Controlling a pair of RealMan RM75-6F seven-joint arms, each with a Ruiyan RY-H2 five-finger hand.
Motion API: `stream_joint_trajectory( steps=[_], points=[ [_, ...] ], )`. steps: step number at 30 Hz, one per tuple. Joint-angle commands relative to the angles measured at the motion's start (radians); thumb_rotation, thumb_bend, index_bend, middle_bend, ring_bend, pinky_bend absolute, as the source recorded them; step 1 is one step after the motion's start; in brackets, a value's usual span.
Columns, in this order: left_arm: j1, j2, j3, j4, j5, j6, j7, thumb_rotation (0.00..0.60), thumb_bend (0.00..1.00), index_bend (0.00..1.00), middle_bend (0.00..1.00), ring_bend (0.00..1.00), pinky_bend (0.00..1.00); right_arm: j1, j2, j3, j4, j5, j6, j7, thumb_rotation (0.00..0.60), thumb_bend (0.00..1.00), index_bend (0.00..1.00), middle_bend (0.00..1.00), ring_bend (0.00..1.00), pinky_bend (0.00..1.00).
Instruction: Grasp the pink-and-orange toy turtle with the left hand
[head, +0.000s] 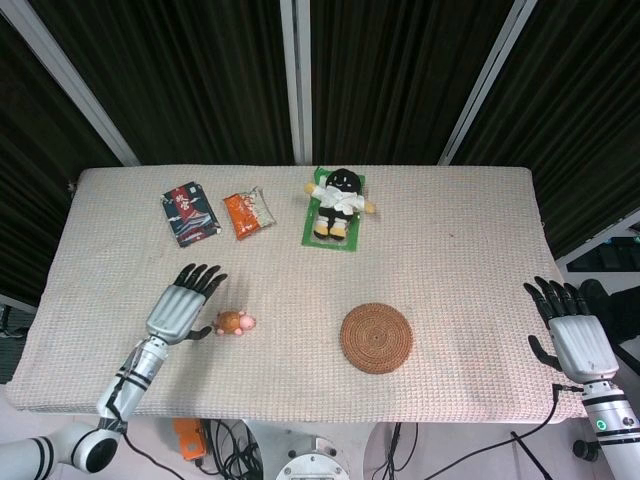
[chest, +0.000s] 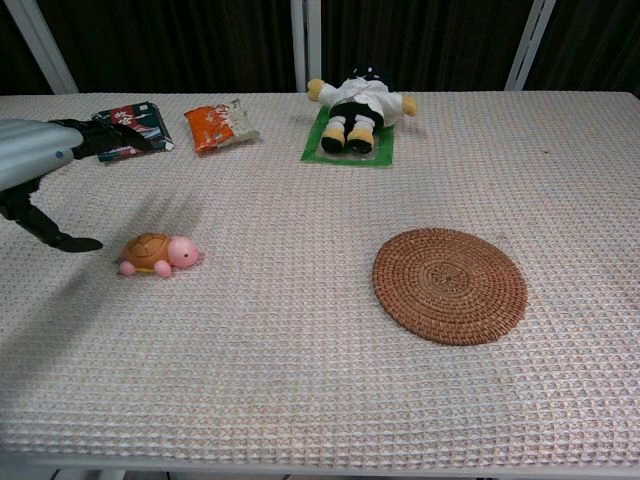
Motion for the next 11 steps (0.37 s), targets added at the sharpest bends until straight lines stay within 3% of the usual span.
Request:
stream_joint_trajectory(
  steps=[1, 6, 11],
  points=[
    [0.092, 0.091, 0.034, -0.049, 0.086, 0.152, -0.043, 0.600, 0.19, 0.09, 0.02, 0.00, 0.05, 0.005, -0.005, 0.004, -0.003, 0.004, -0.006, -0.006, 0.600, 0.33, 0.00, 0.00, 0.00, 0.00],
    [0.225, 0.164, 0.069, 0.022, 0.144, 0.341, -0.202, 0.600, 0.19, 0.09, 0.03, 0.00, 0.05, 0.013, -0.017, -0.004, -0.003, -0.008, -0.018, -0.016, 0.600, 0.31, 0.00, 0.00, 0.00, 0.00],
    [0.313, 0.171, 0.088, 0.119, 0.156, 0.426, -0.355, 0.600, 0.19, 0.09, 0.05, 0.00, 0.04, 0.017, -0.020, -0.016, -0.005, -0.027, -0.025, -0.022, 0.600, 0.27, 0.00, 0.00, 0.00, 0.00]
  ],
)
